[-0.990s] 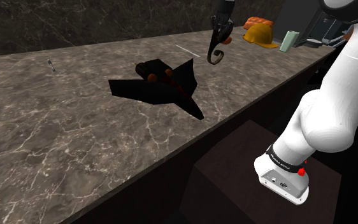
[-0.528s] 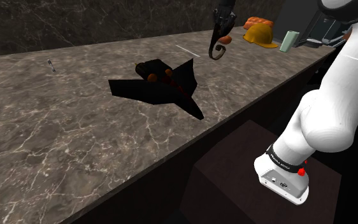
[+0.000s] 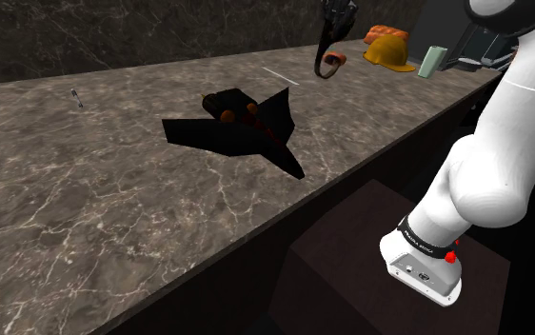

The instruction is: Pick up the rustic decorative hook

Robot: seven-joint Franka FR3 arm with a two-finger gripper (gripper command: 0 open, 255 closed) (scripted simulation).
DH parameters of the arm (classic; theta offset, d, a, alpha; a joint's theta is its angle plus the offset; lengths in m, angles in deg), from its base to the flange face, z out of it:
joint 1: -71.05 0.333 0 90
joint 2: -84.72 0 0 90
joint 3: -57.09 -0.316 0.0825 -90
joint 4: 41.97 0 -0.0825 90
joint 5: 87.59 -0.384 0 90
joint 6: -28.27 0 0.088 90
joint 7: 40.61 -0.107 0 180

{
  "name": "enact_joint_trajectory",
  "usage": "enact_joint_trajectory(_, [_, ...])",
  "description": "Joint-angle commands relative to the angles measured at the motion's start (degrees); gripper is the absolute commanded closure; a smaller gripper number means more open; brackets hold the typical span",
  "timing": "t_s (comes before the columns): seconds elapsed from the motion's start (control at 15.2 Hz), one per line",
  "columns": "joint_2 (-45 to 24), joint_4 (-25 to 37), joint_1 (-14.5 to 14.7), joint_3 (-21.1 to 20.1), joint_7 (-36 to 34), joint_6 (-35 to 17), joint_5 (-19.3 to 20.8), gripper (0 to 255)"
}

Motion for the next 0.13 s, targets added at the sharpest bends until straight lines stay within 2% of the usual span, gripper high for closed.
enact_joint_trajectory(0.0, [-0.47,1.60,-0.22,0.07,0.14,1.23,-0.30,255])
enact_joint_trajectory(0.07, [-0.46,1.59,-0.22,0.07,0.14,1.23,-0.30,255])
